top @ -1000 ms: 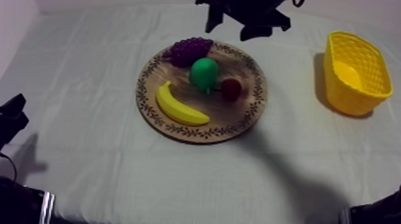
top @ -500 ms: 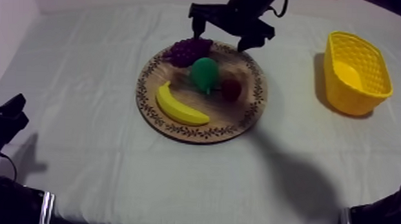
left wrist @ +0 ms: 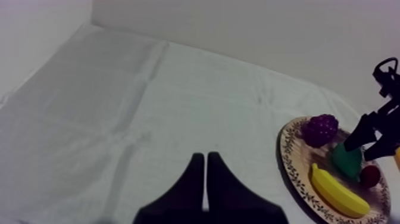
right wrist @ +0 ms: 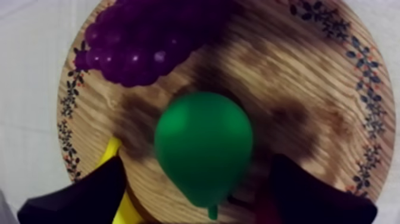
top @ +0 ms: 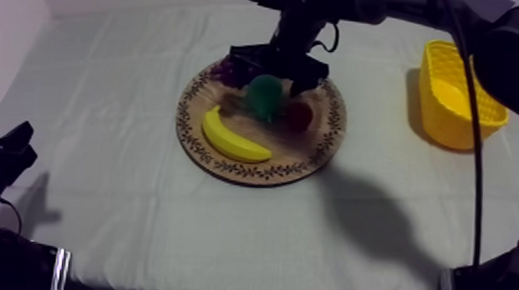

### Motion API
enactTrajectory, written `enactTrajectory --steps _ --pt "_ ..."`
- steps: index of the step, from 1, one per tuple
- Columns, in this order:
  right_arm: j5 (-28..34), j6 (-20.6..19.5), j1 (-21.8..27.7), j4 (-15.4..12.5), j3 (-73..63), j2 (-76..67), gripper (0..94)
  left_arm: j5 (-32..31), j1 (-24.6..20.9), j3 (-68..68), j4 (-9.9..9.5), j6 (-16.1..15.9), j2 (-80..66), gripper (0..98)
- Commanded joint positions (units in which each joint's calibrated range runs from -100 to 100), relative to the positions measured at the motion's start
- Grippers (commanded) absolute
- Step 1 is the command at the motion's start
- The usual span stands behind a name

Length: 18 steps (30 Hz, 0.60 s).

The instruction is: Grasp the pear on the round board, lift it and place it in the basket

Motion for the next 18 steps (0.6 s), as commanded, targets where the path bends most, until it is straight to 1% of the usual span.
enactTrajectory --steps 1,10,12,15,18 --pt "0.26 -0.1 -0.07 0.17 -0.78 1.02 84.7 -0.01 -0.01 0.03 -0.01 0.01 0.0 0.1" --pt "1.54 0.01 -0.45 0.42 -4.44 5.08 79.0 -0.01 -0.01 0.03 -0.01 0.01 0.0 0.1" --pt "2.02 0.12 -0.46 0.49 -5.25 5.99 76.5 -0.01 -0.01 0.03 -0.01 0.01 0.0 0.1" --pt "2.39 0.26 -0.45 0.63 -6.09 7.01 69.0 -0.01 -0.01 0.03 -0.01 0.01 0.0 0.1" --pt "2.55 0.3 -0.58 1.0 -6.43 7.45 57.0 -0.01 -0.01 0.03 -0.01 0.01 0.0 0.1"
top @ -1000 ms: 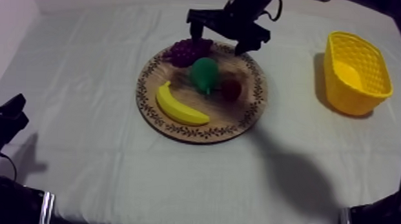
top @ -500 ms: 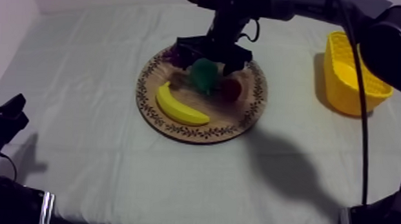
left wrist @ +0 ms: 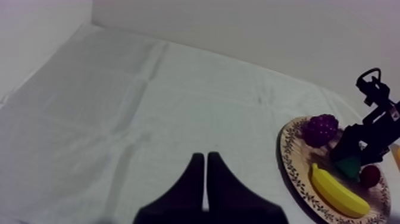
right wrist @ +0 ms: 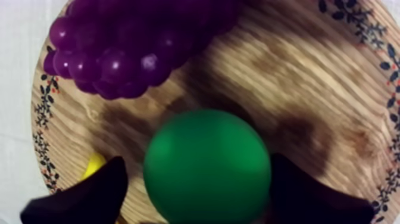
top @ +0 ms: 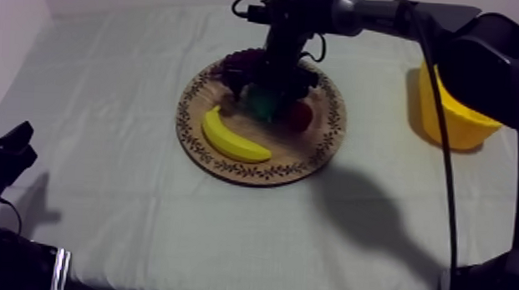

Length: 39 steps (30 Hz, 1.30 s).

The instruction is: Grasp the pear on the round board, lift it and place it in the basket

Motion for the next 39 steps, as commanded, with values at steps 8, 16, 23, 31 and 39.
enactTrajectory --steps 8,16,23,31,39 --pt "0.38 0.86 -0.82 0.89 0.69 -1.92 28.3 -0.01 -0.01 0.03 -0.01 0.01 0.0 0.1" --pt "1.32 1.39 -1.44 2.18 8.9 -17.51 27.7 -0.01 -0.01 0.03 -0.01 0.01 0.0 0.1" --pt "6.06 2.15 0.63 3.69 13.91 -36.12 28.9 -0.01 -0.01 0.03 -0.01 0.01 0.0 0.1" --pt "7.06 4.52 9.48 4.8 23.02 -53.63 28.3 -0.01 -0.01 0.03 -0.01 0.01 0.0 0.1" --pt "4.63 8.0 21.22 4.55 35.33 -61.52 27.8 -0.01 -0.01 0.03 -0.01 0.01 0.0 0.1"
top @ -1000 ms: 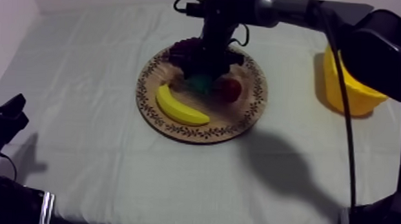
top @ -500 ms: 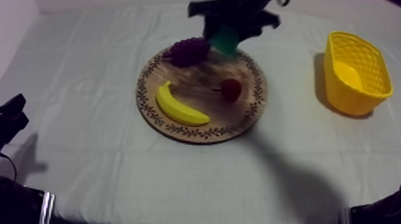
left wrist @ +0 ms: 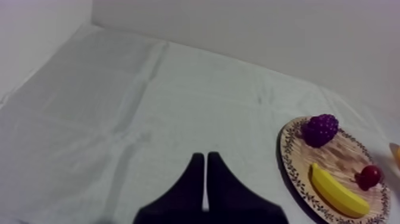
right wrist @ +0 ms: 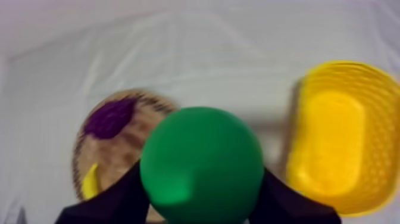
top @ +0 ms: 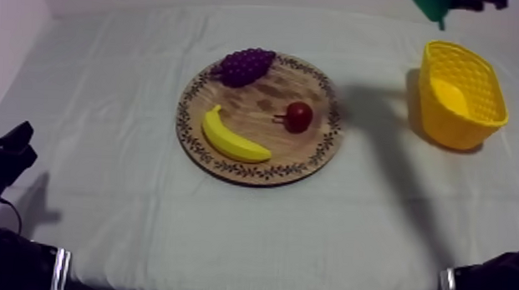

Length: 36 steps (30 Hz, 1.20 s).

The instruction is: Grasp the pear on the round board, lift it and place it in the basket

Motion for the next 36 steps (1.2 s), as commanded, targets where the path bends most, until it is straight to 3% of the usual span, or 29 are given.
enactTrajectory --steps 1,6,13,15,21,25,29,36 --pt "-1.39 1.01 6.25 -0.47 4.25 -1.59 27.7 -0.01 -0.01 0.03 -0.01 0.01 0.0 0.1" --pt "-4.29 2.17 11.37 -0.18 9.07 -1.52 27.6 -0.01 -0.01 0.03 -0.01 0.01 0.0 0.1" --pt "-7.83 1.85 14.01 0.76 13.46 1.41 29.9 -0.01 -0.01 0.03 -0.01 0.01 0.0 0.1" --pt "-8.73 1.55 14.2 1.02 14.34 2.58 34.8 -0.01 -0.01 0.03 -0.01 0.01 0.0 0.1" --pt "-10.38 0.85 14.27 1.36 15.86 4.75 61.9 -0.01 -0.01 0.03 -0.01 0.01 0.0 0.1" --pt "-9.47 0.89 14.2 1.2 15.47 4.48 69.3 -0.01 -0.01 0.03 -0.01 0.01 0.0 0.1" --pt "-7.01 1.29 14.0 0.87 14.27 1.67 69.8 -0.01 -0.01 0.03 -0.01 0.01 0.0 0.1" --pt "-2.22 1.7 12.31 1.16 12.51 -10.32 60.8 -0.01 -0.01 0.03 -0.01 0.01 0.0 0.1"
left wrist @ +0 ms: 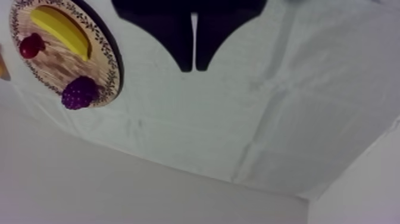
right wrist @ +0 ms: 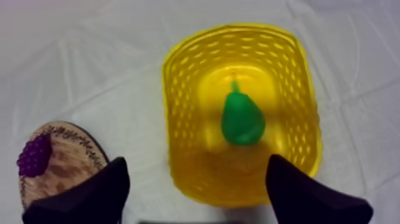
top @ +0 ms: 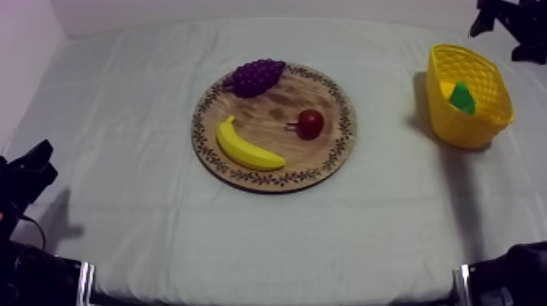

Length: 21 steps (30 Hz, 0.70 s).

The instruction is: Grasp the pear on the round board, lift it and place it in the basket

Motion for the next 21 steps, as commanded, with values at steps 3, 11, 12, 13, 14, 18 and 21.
enactTrajectory --steps 3,11,12,13,14,18,21 --pt "2.66 -0.74 -2.05 1.43 -0.48 -11.05 56.9 -0.01 -0.01 0.03 -0.01 0.01 0.0 0.1" --pt "5.19 -1.44 -6.34 4.26 3.38 -30.91 46.6 -0.01 -0.01 0.03 -0.01 0.01 0.0 0.1" --pt "5.47 -1.55 -6.95 4.77 4.26 -32.93 45.7 -0.01 -0.01 0.03 -0.01 0.01 0.0 0.1" --pt "5.51 -1.63 -7.43 5.22 5.4 -34.91 44.7 -0.01 -0.01 0.03 -0.01 0.01 0.0 0.1" --pt "5.35 -1.62 -7.76 5.58 6.74 -36.91 43.7 -0.01 -0.01 0.03 -0.01 0.01 0.0 0.1" --pt "2.35 -0.7 -8.05 6.36 14.72 -45.73 36.2 -0.01 -0.01 0.03 -0.01 0.01 0.0 0.1" --pt "-0.81 0.46 -8.2 6.5 23.12 -53.33 25.7 -0.01 -0.01 0.03 -0.01 0.01 0.0 0.1"
